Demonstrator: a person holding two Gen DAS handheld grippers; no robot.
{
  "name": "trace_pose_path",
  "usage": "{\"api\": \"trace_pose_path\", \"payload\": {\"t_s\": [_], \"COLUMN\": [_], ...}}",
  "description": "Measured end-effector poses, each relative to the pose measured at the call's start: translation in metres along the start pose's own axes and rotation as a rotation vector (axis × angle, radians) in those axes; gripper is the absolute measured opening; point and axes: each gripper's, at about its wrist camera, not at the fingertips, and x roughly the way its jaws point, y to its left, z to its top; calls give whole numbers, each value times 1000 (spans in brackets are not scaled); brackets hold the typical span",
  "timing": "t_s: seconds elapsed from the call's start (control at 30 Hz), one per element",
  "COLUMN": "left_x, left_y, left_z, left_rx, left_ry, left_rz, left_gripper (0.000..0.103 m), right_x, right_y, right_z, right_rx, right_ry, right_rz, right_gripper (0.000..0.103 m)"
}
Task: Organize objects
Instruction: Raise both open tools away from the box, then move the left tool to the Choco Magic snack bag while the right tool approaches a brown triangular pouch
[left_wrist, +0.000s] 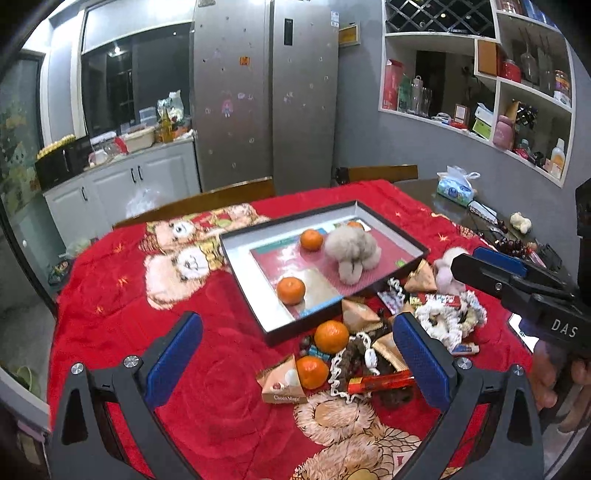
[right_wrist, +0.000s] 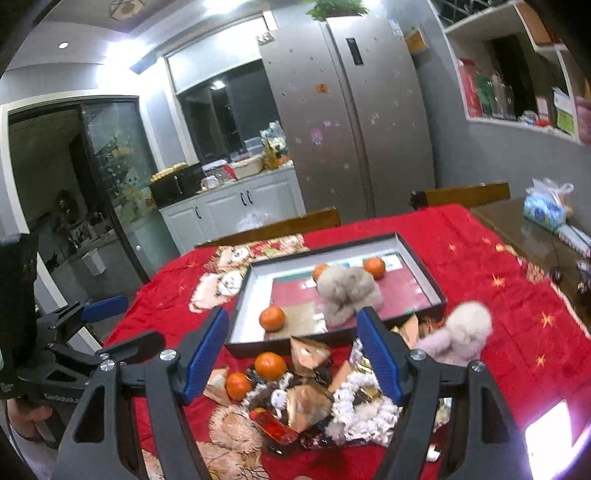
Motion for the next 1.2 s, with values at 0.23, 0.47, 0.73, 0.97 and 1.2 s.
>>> {"api": "trace_pose_path", "payload": {"t_s": [0.23,0.47,0.73,0.97,1.2], "left_x": [34,55,81,92,92], "left_y": [7,15,28,20,23], "left_z": [-23,-43,-62,-68,-70], "left_rx": [-7,-35,-111,-89,-115], "left_ry": [54,93,164,204,194], "left_rz": [-7,-45,-77,-90,-94], "left_gripper": [103,103,81,50,49], "right_x": [24,37,44,51,53], "right_y": [-14,-28,-26,-18,-19], "right_z": [-25,-51,-59,-67,-71], "right_rx": [23,90,92,48,36], "right_ry": [51,45,42,92,101], "right_rz": [-4,11,49,76,65], "right_gripper": [72,62,59,59,55]}}
